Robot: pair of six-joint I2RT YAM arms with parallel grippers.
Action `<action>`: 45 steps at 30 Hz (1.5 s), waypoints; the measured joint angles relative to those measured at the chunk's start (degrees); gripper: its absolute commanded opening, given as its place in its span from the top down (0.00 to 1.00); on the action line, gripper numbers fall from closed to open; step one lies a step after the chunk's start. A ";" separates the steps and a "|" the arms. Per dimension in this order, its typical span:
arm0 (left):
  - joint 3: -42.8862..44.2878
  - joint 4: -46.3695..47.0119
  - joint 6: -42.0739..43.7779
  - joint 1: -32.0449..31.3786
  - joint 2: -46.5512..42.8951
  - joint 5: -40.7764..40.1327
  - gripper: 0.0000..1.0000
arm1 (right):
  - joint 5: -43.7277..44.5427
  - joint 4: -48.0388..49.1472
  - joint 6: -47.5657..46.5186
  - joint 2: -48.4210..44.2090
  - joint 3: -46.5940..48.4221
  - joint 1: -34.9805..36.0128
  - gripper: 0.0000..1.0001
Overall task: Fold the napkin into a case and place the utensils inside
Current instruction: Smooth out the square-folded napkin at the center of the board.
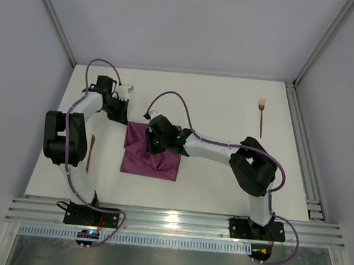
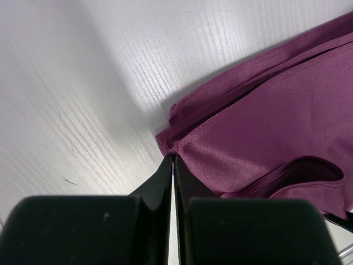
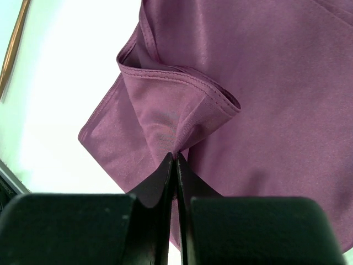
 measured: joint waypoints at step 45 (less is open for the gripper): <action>5.60 -4.50 1.95 -4.66 8.02 -7.78 0.94 | -0.20 0.50 -1.46 -0.04 0.00 0.63 0.93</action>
